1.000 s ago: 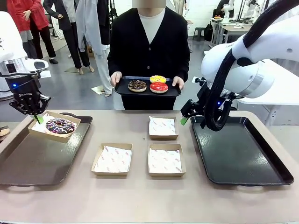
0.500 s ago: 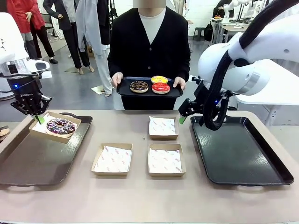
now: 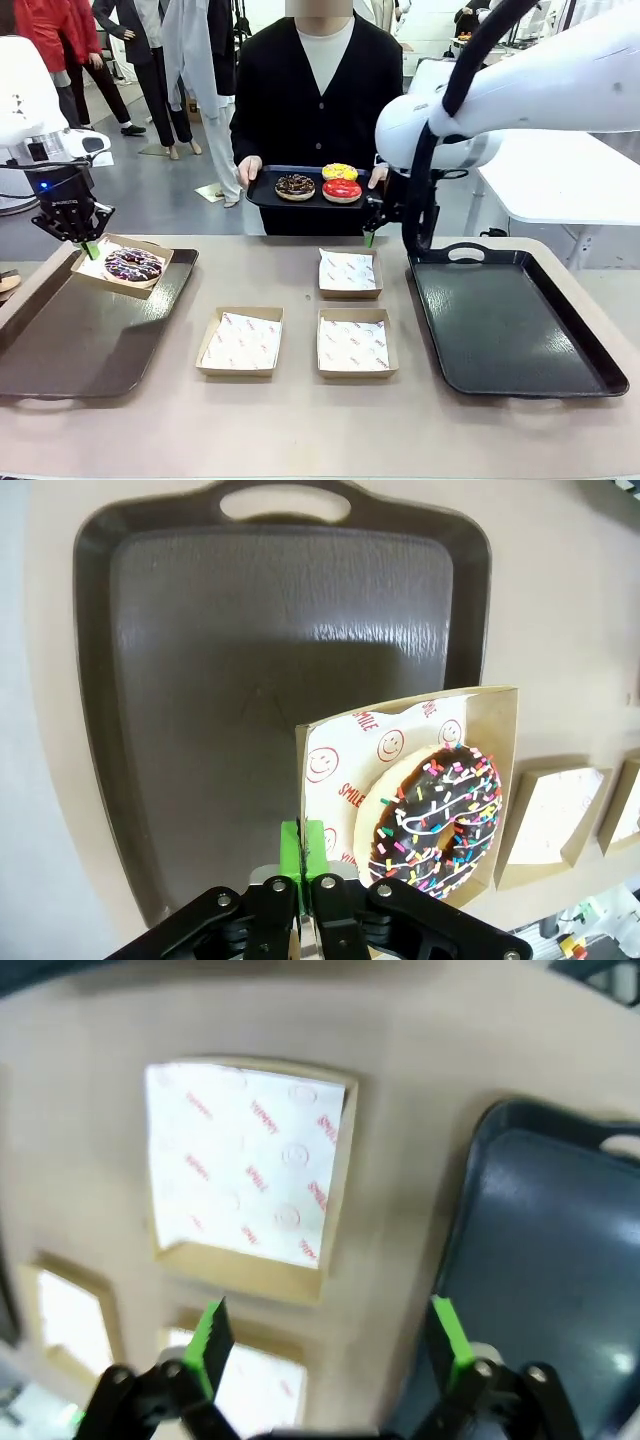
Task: Individually package the donuts and arrange them on the tray.
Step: Place the picked Paper togo box on the Handle tray while simultaneously picking up another Paper togo box from the table with the other hand.
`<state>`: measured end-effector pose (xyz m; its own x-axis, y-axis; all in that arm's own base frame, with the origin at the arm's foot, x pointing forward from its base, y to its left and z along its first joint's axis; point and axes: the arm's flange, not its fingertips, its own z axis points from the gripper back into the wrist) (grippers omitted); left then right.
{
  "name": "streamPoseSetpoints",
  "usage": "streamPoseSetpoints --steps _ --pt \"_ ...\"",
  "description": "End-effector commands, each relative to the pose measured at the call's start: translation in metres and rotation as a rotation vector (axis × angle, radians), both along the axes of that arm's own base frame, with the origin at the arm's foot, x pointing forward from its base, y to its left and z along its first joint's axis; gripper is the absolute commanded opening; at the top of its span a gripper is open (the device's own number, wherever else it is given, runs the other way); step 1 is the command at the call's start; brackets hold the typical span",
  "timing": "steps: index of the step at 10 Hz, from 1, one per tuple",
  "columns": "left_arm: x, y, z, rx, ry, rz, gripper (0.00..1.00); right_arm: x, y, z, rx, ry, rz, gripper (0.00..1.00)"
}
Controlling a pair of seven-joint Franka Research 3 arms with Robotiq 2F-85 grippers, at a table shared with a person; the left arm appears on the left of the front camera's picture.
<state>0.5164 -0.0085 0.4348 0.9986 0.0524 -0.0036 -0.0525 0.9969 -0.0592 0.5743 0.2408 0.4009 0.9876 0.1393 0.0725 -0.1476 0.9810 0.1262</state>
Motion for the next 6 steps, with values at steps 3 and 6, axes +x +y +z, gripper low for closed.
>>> streamPoseSetpoints --steps 3,6 --pt "0.018 0.0 -0.009 -0.001 -0.047 -0.031 0.01 0.044 0.032 -0.03 -0.025 0.048 -0.121 1.0" --pt "0.025 -0.003 -0.009 0.01 0.004 -0.05 0.01 0.042 0.02 -0.042 -0.027 0.064 -0.138 1.0"
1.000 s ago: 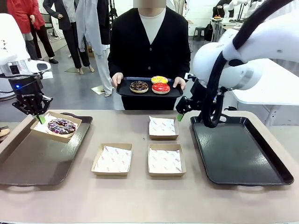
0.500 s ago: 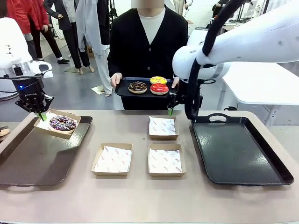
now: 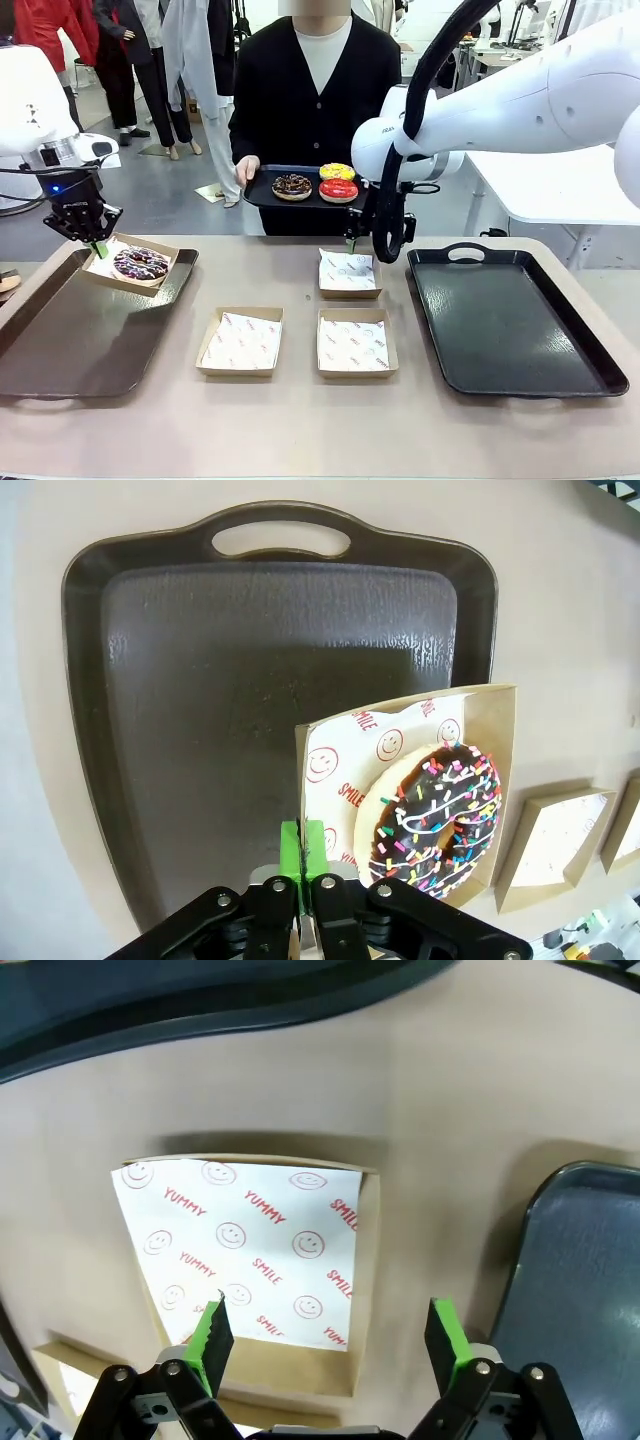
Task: Individually package the donuts and arrange them on the tray.
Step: Place the picked Paper togo box on the Handle tray while simultaneously picking up another Paper togo box from the table with the other hand.
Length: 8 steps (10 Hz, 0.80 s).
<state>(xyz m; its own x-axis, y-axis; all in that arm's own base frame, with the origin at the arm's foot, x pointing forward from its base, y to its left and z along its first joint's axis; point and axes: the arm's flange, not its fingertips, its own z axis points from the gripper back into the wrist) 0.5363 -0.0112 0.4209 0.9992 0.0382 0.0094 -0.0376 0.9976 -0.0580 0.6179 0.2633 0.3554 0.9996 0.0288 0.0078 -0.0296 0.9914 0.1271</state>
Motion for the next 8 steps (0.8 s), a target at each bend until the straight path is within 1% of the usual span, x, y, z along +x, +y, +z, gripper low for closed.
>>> streamPoseSetpoints --steps 1,6,7,8 --pt "-0.0024 0.0012 0.0021 0.0 -0.011 0.006 0.01 -0.0014 0.0045 0.0011 0.005 -0.004 0.007 1.0" --pt "-0.0024 0.0012 0.0021 0.0 -0.011 0.006 0.01 -0.0014 0.0045 0.0011 0.005 -0.004 0.007 1.0" --pt "0.0001 0.0005 0.0001 0.0 0.0 0.002 0.01 -0.0026 0.0061 0.0002 0.002 0.001 0.01 1.0" --pt "0.0065 -0.0021 -0.0061 0.007 -0.037 -0.023 0.01 -0.0033 0.0043 -0.0066 -0.021 -0.02 -0.011 1.0"
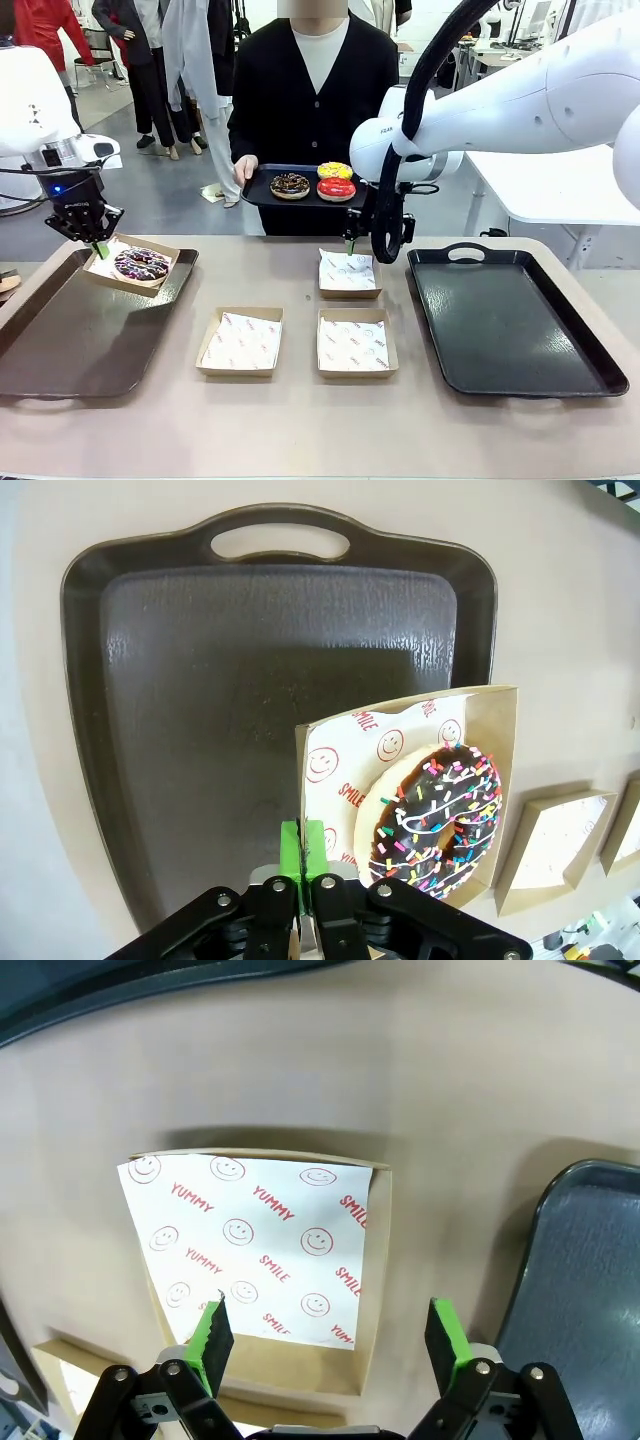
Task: Individually package the donuts and arrange them on the tray.
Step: Place the picked Paper togo box on the Handle tray while simultaneously picking up another Paper togo box from the table with the other hand.
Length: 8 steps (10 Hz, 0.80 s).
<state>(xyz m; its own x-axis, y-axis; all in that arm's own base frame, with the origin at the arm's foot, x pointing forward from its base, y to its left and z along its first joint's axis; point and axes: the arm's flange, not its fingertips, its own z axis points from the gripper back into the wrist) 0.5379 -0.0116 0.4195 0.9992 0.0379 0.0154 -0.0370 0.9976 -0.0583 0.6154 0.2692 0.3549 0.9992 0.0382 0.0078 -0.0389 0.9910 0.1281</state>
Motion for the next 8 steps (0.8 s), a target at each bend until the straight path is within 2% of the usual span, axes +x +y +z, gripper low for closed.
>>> streamPoseSetpoints --steps 1,8 --pt "0.013 -0.003 -0.011 0.024 -0.032 -0.016 0.01 0.001 -0.004 -0.012 -0.014 -0.012 -0.042 1.0" --pt "0.04 -0.004 -0.024 0.041 -0.042 -0.037 0.01 0.016 0.003 -0.036 -0.033 -0.002 -0.064 1.0"
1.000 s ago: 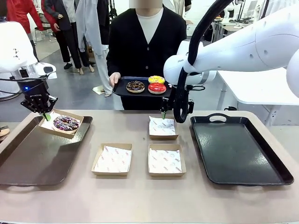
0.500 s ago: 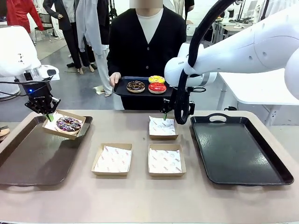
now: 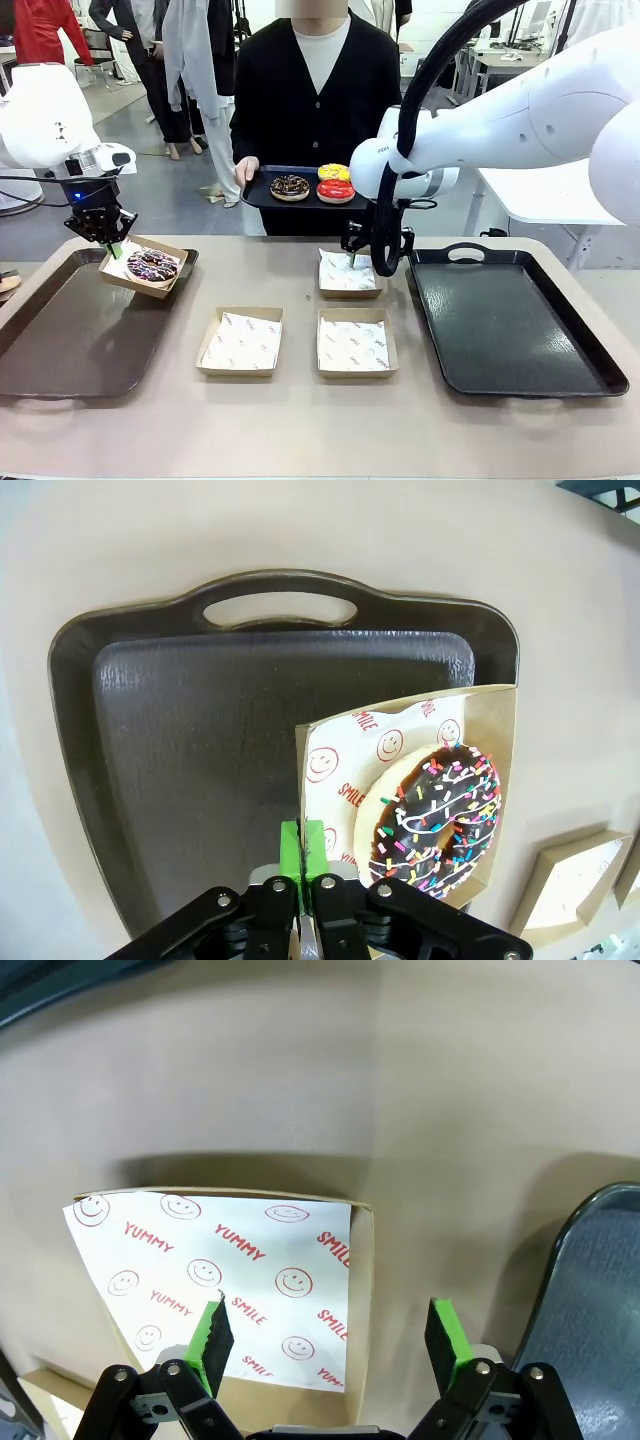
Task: Individually package the donuts and arrange them on the tray.
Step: Place the picked Paper togo box on the Handle tray while simultaneously picking up another Paper togo box from the table with the other hand.
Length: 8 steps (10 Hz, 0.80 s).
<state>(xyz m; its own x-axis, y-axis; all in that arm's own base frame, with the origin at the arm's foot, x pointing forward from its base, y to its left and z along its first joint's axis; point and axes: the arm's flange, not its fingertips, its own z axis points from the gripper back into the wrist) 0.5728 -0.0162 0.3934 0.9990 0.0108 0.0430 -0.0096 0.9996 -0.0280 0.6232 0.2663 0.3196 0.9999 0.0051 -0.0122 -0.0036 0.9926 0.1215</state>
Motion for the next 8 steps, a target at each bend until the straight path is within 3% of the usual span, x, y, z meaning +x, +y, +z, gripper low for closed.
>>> streamPoseSetpoints --steps 1,8 --pt "0.0079 0.0012 0.0014 0.006 -0.013 -0.013 0.01 0.01 0.0074 -0.0018 -0.032 -0.024 -0.035 1.0" --pt "0.0165 0.0025 -0.0025 -0.009 -0.015 0.0 0.01 0.0059 0.004 0.0017 -0.088 -0.039 -0.02 1.0"
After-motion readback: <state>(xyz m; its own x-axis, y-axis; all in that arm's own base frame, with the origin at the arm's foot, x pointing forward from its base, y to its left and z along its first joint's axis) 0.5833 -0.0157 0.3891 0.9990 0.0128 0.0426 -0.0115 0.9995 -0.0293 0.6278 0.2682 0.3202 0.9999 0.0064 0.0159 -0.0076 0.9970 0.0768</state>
